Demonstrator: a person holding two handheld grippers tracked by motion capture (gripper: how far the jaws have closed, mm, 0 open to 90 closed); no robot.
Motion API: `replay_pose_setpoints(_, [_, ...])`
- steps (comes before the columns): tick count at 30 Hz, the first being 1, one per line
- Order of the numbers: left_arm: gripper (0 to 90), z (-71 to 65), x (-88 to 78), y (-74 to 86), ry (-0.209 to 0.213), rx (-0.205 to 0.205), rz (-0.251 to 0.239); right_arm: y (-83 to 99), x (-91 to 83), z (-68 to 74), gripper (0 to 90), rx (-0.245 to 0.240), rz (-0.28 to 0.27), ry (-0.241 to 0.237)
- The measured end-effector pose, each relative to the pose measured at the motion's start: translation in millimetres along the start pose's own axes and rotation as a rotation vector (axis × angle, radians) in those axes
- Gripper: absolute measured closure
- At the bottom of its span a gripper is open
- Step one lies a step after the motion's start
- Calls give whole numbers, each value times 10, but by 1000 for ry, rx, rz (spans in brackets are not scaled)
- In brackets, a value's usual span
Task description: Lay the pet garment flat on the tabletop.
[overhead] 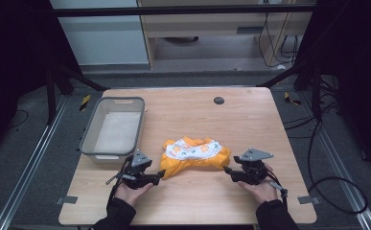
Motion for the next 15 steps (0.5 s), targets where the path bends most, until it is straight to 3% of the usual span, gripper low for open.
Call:
replay_pose_setpoints(3, [315, -20, 24, 7, -1, 8, 4, -23, 96, -21, 382, 7, -7, -6])
replay_pose_setpoints(7, [411, -42, 86, 37, 5, 20, 24, -25, 193, -39, 383, 4, 2, -12])
replay_pose_setpoints(9, [429, -48, 115, 40, 16, 7, 32, -7, 241, -32, 419, 11, 13, -24])
replay_pose_setpoints(14, [694, -42, 133, 8, 38, -21, 29, 0, 208, -17, 768, 24, 33, -39])
replay_pose_setpoints(15, [741, -42, 133, 8, 38, -21, 29, 0, 208, -17, 768, 24, 33, -39])
Point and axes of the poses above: each handheld gripper's, and its own axes: x roughly forward along the jaws, y roughly out of its underside, z roughly to its left, the point moved 9 cm from there along x, roughly forward along the jaws, and after that the axes turned 6 degrees about -y, right-handed, at the moved point
